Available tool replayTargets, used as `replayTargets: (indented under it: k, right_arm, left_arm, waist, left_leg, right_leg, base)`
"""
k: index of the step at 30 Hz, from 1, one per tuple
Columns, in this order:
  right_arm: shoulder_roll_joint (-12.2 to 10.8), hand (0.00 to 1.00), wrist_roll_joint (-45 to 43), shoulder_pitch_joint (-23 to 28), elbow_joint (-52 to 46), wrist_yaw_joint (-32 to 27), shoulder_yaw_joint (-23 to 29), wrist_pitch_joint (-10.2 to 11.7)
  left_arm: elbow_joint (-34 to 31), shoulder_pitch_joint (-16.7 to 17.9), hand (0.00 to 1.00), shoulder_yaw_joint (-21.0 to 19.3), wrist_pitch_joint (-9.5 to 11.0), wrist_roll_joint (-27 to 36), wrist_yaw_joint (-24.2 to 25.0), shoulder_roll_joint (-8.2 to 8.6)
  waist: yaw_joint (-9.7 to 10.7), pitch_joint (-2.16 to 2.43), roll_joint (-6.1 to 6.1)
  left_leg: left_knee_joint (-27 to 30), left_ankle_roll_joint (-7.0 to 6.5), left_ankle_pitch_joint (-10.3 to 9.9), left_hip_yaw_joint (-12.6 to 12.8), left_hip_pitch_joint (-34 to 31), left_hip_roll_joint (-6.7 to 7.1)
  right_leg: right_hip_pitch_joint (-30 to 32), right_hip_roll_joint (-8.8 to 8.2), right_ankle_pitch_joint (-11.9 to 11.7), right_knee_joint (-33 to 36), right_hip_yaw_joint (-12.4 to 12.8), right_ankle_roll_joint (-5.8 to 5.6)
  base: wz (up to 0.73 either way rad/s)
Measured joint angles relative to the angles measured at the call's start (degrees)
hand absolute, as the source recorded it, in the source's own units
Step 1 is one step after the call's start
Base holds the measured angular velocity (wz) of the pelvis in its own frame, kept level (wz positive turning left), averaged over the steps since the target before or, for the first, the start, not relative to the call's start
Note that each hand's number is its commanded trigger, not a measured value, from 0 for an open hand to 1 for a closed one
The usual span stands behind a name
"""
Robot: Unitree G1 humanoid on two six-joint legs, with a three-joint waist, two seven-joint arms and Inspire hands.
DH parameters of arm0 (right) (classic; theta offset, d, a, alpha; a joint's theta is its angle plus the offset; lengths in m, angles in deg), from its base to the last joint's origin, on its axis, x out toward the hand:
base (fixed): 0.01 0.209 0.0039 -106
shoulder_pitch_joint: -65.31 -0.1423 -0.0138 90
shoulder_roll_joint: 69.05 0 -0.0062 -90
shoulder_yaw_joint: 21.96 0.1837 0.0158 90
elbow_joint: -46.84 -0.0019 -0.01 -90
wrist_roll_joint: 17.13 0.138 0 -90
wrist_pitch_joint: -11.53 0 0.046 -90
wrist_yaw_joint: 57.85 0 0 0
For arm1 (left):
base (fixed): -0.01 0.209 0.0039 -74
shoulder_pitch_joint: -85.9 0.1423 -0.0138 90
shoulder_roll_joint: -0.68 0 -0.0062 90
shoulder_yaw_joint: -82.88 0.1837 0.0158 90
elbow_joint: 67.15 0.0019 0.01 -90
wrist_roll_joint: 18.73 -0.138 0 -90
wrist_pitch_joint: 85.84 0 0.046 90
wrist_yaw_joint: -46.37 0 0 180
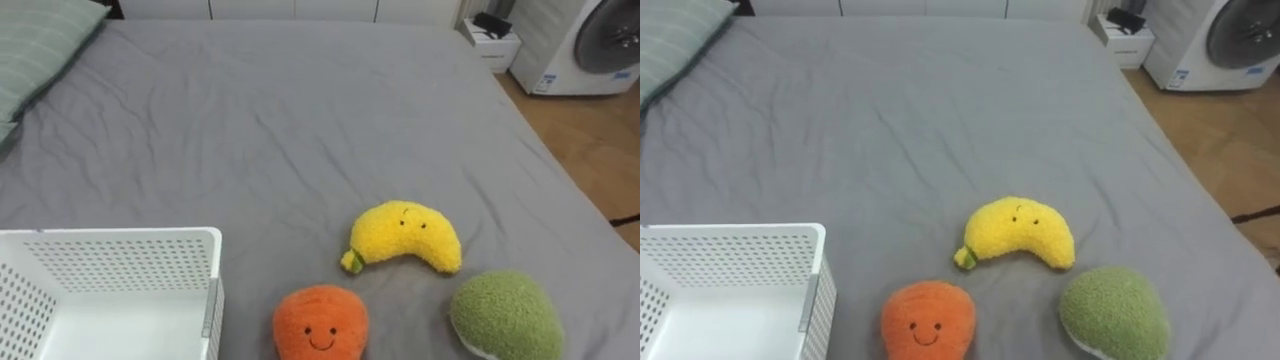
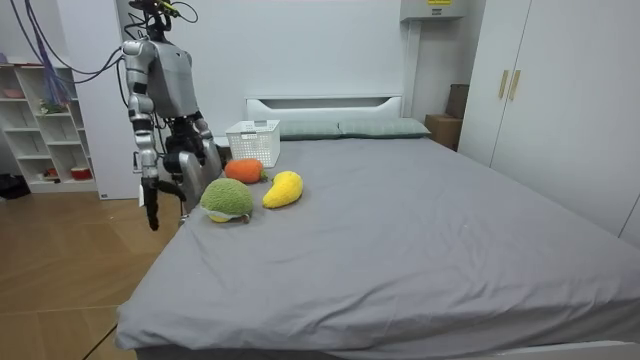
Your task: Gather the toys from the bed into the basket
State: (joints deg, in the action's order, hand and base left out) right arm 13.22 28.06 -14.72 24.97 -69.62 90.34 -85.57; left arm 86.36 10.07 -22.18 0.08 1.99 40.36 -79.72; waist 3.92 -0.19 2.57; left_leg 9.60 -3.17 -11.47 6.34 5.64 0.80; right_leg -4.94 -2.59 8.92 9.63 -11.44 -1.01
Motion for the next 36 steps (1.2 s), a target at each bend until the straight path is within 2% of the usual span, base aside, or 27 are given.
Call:
replayTargets:
  k: [3, 6, 7, 8, 11, 14, 20, 25, 27, 31, 36]
  right_arm:
    - [1.9, 0.00, -0.1, -0.3, -6.5, -4.6, 1.7, 0.4]
    - [3.5, 0.00, -0.5, -0.7, -13.2, -9.4, 2.1, 2.1]
    - [3.4, 0.00, -1.2, -0.7, -18.4, -11.6, 2.7, 2.2]
    - [3.3, 0.00, -1.9, -0.8, -24.2, -13.8, 2.7, 2.5]
    - [3.3, 0.00, -3.2, -2.2, -31.8, -16.0, 2.7, 4.5]
    - [3.3, 0.00, -5.8, -2.5, -41.6, -18.3, 1.2, 6.0]
    - [3.2, 0.00, -14.9, -2.9, -51.2, -17.9, -1.7, 6.2]
    - [3.2, 0.00, -28.3, -3.2, -62.3, -17.0, -5.4, 6.0]
    - [3.3, 0.00, -34.1, -3.4, -64.2, -16.8, -6.2, 6.3]
    - [3.6, 0.00, -45.0, -4.9, -64.3, -14.7, -10.1, 6.2]
    - [3.7, 0.00, -48.9, -4.0, -64.2, -9.1, -13.6, 5.6]
  left_arm:
    - [0.1, 0.3, 0.00, 0.0, -0.5, 0.0, 0.0, -0.40]
    - [0.0, 0.3, 0.00, 0.1, -0.5, -0.2, 0.1, -1.12]
    - [-0.4, 0.4, 0.00, 0.1, -0.5, -0.5, 0.3, -1.13]
    - [-0.4, 0.4, 0.00, 0.1, -0.6, -0.5, 0.4, -0.97]
    - [-0.4, 0.4, 0.00, 0.5, -0.5, -0.4, 0.4, -0.95]
    - [-0.5, 0.1, 0.00, 2.1, 0.1, -0.5, 0.4, -1.13]
    - [-0.9, 0.4, 0.00, 3.0, 0.5, -0.4, 0.3, -1.19]
    - [-1.1, 0.3, 0.00, 3.5, 0.7, -0.6, 0.4, -1.15]
    - [-1.1, 0.2, 0.00, 3.7, 1.0, -0.5, 0.4, -1.12]
    - [-0.9, 0.1, 0.00, 5.1, 1.1, -0.5, 0.2, -1.14]
    - [-0.3, 0.0, 0.00, 5.8, 1.1, -0.5, 1.2, -1.10]
  waist:
    - [0.6, 0.00, 0.07]
    - [0.5, 0.07, 0.39]
    - [0.3, 0.21, 0.81]
    - [0.3, 0.21, 0.58]
    - [0.4, 0.13, 0.60]
    - [-0.6, 0.12, 0.72]
    - [-1.2, 0.15, 0.62]
    - [-1.8, -0.04, 0.50]
    - [-2.6, -0.04, 0.50]
    - [-2.9, -0.06, 0.39]
    - [-3.2, -0.23, -0.05]
  left_leg:
    - [-0.1, -0.03, 0.0, 0.5, 0.1, 0.00]
    - [-0.1, -0.01, 0.0, 0.6, -0.2, -0.05]
    - [-0.1, 0.02, 0.1, 0.8, -0.5, -0.06]
    - [-0.1, 0.02, 0.1, 1.2, -0.8, -0.09]
    - [-0.1, 0.03, 0.2, 1.4, -1.0, -0.13]
    - [-0.2, 0.05, 0.2, 1.5, -1.2, -0.13]
    - [-0.8, 0.07, 0.5, 1.4, -1.9, -0.10]
    - [-1.1, 0.11, 0.5, 1.5, -1.9, -0.08]
    - [-1.1, 0.11, 0.5, 1.7, -1.9, -0.09]
    - [-1.0, 0.11, 0.5, 1.4, -1.9, -0.10]
    - [-1.1, 0.11, 0.5, 1.4, -1.8, -0.13]
  right_leg:
    - [0.4, 0.02, 0.0, 0.4, 0.5, 0.00]
    - [0.8, 0.00, 0.0, 0.4, 0.4, 0.01]
    - [1.3, -0.03, 0.0, 1.0, 0.6, 0.03]
    - [1.9, -0.01, 0.1, 1.2, 1.0, 0.09]
    - [2.1, 0.08, 0.1, 1.1, 1.2, 0.09]
    - [2.8, 0.06, 0.1, 1.1, 1.2, 0.05]
    - [2.9, 0.13, 0.0, 1.2, 1.2, 0.08]
    - [3.0, 0.15, 0.0, 1.0, 1.1, 0.08]
    - [3.0, 0.15, 0.0, 1.0, 1.2, 0.08]
    - [2.9, 0.16, 0.0, 1.1, 1.2, 0.10]
    - [2.9, 0.14, -0.1, 1.2, 1.2, 0.16]
  base:
    - [-0.10]
    - [0.00]
    - [-0.11]
    - [-0.13]
    - [-0.03]
    - [-0.01]
    - [0.00]
    - [0.00]
    - [0.00]
    - [0.00]
    - [0.00]
